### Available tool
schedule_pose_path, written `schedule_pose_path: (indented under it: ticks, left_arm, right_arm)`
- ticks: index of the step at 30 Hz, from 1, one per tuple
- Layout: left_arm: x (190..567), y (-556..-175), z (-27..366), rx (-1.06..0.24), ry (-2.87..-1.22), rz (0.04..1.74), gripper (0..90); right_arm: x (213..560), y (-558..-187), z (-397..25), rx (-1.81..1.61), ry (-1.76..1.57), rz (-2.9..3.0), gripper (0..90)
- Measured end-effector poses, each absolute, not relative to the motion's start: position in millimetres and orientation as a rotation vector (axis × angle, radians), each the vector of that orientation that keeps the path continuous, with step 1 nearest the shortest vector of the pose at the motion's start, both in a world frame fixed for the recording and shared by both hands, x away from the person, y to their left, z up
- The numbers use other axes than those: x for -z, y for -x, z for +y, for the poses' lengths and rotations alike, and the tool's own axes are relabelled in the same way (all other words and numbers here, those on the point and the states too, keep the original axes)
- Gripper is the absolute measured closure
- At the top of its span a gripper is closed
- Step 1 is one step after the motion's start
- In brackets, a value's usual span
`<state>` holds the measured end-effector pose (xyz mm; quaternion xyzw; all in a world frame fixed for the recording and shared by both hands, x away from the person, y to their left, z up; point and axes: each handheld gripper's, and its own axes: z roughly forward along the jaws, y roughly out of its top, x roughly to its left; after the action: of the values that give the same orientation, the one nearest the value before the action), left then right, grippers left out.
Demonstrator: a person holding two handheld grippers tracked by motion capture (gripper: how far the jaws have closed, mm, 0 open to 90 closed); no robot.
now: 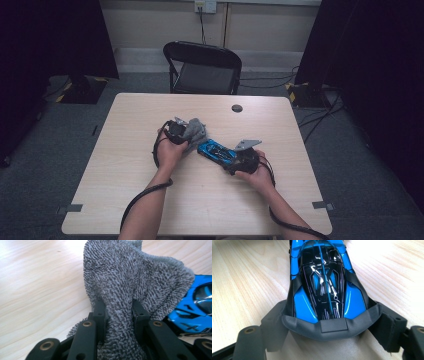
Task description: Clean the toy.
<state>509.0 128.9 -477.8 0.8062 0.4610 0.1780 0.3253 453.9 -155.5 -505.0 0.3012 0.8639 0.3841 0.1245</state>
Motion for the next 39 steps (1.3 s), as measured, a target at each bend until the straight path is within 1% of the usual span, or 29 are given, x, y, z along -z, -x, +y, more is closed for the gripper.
schedule_pose_path:
  ticks: [7,14,27,39]
  left_arm:
    - [455.7,-503.3,145.6,-0.492,-2.06,1.207,71.1]
    - [437.7,-493.9,143.1,-0.493,-2.036,1.144,71.1]
    - [422.8,-474.3,115.5,-0.426,-2.02,1.008,71.1]
    - [427.3,-461.6,79.3,-0.354,-2.058,0.901,71.1]
  right_arm:
    - [505.0,-453.9,-155.4,-1.12,-0.878,2.518,23.8]
    - [505.0,-453.9,-155.4,-1.12,-0.878,2.518,23.8]
    - [505.0,-453.9,-155.5,-1.12,-0.877,2.518,23.7]
    - [505.0,-453.9,-155.5,-1.12,-0.877,2.518,23.7]
